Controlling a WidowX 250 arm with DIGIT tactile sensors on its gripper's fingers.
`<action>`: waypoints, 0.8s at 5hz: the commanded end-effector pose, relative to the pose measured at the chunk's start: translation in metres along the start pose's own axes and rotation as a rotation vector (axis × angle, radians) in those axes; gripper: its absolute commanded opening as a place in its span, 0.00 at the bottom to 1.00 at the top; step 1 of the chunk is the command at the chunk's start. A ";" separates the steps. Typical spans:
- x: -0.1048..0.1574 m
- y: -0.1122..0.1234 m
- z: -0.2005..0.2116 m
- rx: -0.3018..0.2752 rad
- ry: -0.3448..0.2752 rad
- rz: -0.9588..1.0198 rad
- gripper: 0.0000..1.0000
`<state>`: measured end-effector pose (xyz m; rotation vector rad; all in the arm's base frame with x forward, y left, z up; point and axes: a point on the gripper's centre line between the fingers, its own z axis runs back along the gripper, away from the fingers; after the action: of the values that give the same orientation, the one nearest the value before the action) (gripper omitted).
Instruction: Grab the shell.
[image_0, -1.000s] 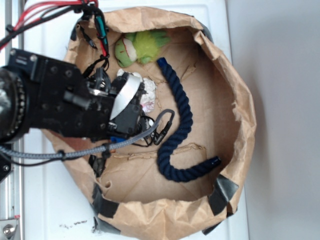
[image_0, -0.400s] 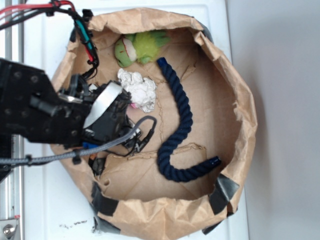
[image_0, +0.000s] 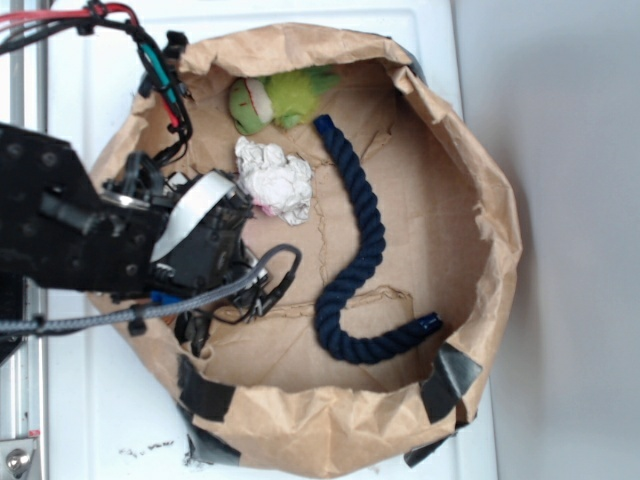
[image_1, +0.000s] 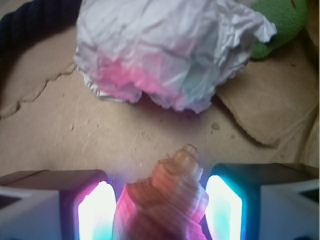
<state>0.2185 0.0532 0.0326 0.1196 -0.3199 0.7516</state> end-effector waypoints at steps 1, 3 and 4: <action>0.058 -0.029 0.071 -0.013 0.017 0.042 0.00; 0.094 -0.031 0.110 0.021 0.021 0.074 0.00; 0.104 -0.030 0.123 -0.002 0.055 0.085 0.00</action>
<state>0.2747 0.0539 0.1650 0.0883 -0.2206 0.8239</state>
